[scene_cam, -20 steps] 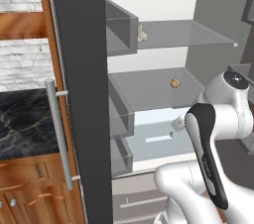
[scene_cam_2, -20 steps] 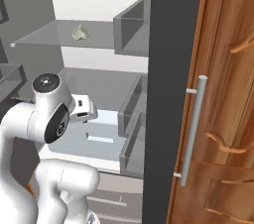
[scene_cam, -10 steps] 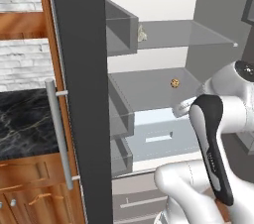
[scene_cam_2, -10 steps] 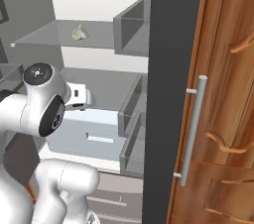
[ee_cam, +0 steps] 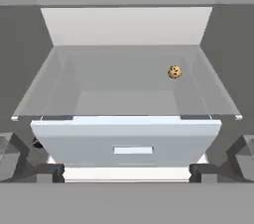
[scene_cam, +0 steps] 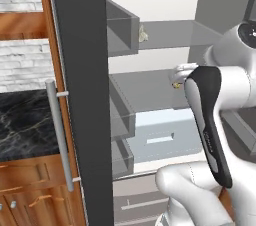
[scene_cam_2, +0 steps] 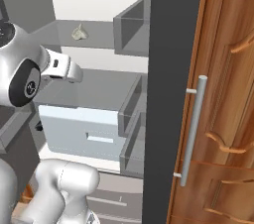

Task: Retrieve the bottle and the shaker from the cabinet and place them next to the mixing bowl on the counter. Then add garlic from the fridge to the mixing bowl.

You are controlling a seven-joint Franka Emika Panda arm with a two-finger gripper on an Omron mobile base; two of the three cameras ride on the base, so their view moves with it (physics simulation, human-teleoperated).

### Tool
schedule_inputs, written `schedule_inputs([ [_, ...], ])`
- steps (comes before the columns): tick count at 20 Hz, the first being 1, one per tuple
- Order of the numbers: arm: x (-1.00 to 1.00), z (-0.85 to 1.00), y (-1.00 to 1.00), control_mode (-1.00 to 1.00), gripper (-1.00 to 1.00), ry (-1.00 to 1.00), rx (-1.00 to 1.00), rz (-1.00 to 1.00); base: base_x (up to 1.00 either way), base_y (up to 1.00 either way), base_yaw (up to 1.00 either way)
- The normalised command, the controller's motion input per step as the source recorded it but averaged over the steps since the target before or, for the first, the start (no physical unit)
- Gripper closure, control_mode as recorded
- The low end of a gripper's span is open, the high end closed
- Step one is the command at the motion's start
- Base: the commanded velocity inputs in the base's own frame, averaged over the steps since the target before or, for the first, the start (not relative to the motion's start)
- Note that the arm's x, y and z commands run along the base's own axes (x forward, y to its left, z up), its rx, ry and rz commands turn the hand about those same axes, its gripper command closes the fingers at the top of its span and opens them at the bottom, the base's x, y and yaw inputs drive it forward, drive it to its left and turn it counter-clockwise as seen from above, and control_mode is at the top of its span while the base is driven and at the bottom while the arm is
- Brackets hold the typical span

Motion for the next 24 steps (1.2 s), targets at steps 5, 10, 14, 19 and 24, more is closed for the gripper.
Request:
schedule_inputs([
  [5,-0.02,0.78,0.27,-1.00,-1.00,-0.19,0.09,-0.05,0.00,0.00,0.00],
  [10,0.13,0.41,0.24,-1.00,-1.00,-0.04,0.05,0.00,0.00,0.00,0.00],
  [14,0.57,-0.04,0.00,-1.00,-1.00,-0.14,0.00,0.04,0.00,0.00,0.00],
  [19,0.78,-0.05,0.00,-1.00,-1.00,-0.12,-0.11,0.08,0.00,0.00,0.00],
  [24,0.95,0.03,0.06,-1.00,-1.00,0.08,-0.08,0.00,0.00,0.00,0.00],
])
